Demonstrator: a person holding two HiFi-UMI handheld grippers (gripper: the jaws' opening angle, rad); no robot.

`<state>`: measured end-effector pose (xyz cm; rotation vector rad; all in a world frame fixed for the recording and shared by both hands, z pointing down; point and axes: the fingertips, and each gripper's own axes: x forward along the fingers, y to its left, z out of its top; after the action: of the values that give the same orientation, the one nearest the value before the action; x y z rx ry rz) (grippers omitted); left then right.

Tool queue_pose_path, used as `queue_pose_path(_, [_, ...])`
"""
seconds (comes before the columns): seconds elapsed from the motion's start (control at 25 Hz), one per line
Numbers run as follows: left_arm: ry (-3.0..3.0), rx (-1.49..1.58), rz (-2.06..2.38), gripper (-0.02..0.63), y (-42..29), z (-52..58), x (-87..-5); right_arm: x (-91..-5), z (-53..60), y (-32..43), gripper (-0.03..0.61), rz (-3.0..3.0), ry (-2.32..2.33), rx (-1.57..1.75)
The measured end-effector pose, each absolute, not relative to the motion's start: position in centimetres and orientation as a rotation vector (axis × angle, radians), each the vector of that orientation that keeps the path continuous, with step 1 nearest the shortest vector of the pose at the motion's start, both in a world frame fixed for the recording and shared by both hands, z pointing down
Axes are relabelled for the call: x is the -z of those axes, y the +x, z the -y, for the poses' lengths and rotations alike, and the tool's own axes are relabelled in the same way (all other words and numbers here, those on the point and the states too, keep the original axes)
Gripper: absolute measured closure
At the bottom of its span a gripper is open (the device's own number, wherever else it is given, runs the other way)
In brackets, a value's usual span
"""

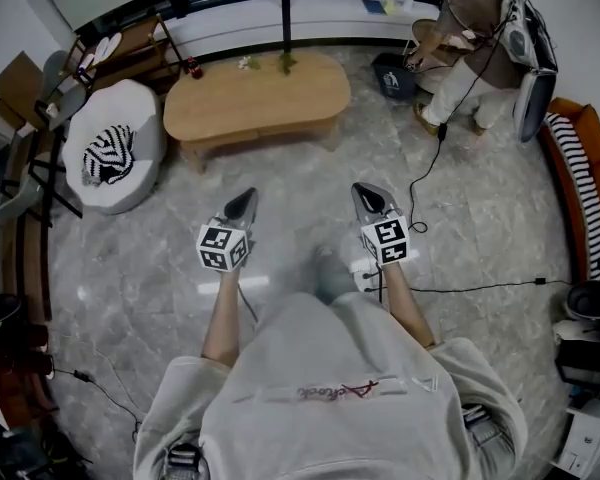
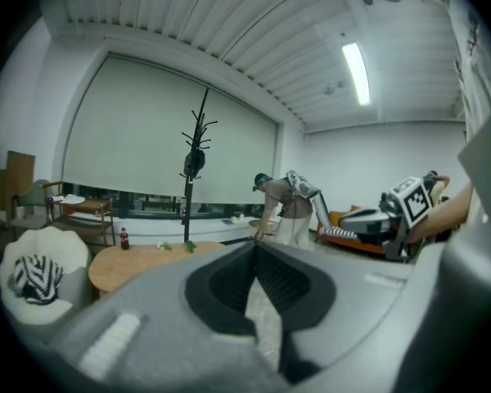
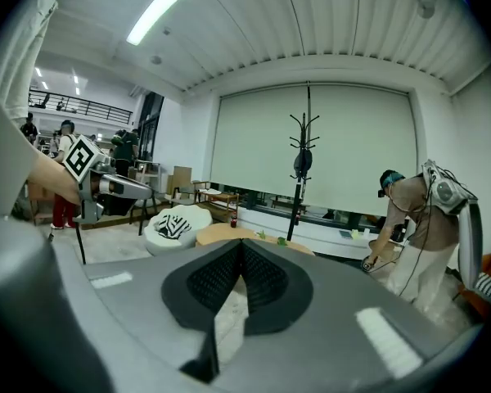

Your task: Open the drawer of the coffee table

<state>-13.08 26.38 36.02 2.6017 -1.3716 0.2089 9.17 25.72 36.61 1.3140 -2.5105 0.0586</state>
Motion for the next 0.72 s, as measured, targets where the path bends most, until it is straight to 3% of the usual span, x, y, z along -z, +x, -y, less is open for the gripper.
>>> queue_pose_path(0.72, [2.571, -0.248, 1.433, 0.618, -13.5, -18.5, -36.8, -38.1, -16.5, 8.9, 0.575, 2.563, 1.274, -0.081])
